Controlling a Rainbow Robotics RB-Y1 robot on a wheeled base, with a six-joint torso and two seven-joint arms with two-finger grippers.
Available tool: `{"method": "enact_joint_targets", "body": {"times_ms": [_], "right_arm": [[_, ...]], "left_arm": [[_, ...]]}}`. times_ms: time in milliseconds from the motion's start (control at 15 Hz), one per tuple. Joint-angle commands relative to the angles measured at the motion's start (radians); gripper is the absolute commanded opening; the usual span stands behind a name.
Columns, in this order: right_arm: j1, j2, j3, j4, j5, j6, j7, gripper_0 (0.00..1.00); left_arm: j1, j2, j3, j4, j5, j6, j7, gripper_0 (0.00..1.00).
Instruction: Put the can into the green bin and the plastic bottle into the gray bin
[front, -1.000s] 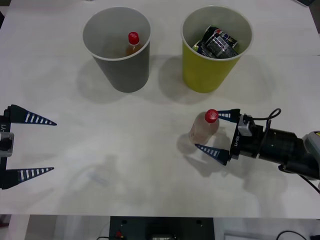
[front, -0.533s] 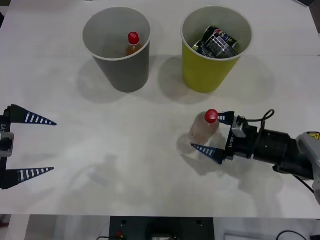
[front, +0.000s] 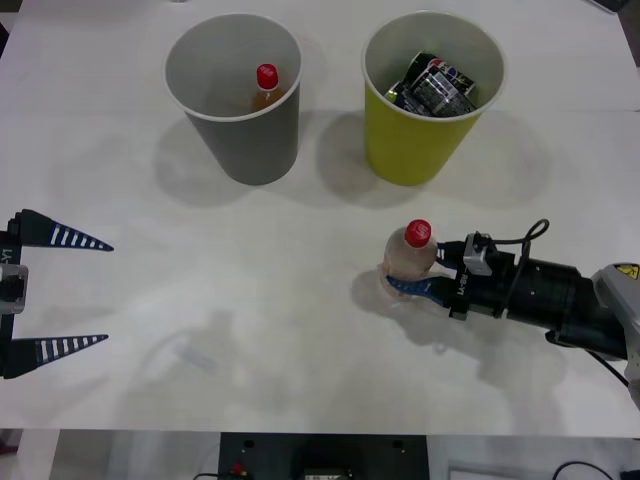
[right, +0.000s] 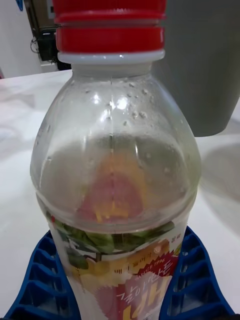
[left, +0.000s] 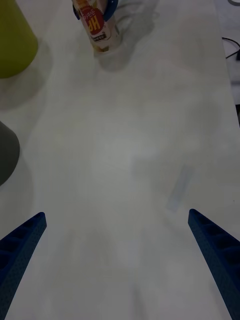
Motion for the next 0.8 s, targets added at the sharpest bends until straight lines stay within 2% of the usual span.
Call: {"method": "enact_joint_targets", "body": {"times_ms": [67,200,400,800], "right_arm": [[0.002,-0.014,0.0,-0.034,0.001,-0.008,-0.012,0.0],[0.003,-0.035,0.0,-0.065,0.01,-0.013,-0.04,0.0],[0.015,-0.08,-0.002,-0.183,0.119,-0.007,-0.201,0.0],[0.084,-0.181,-0.002,-0.513,0.322,0.033,-0.661,0.0]], "left_arm": [[0.0,0.0,0.0,0.0,0.0,0.0,0.0,0.98],[0.0,0.0,0.0,0.0,0.0,0.0,0.0,0.98],[0.0,0.0,0.0,0.0,0.0,0.0,0.0,0.98],[0.0,0.0,0.0,0.0,0.0,0.0,0.0,0.98]]}}
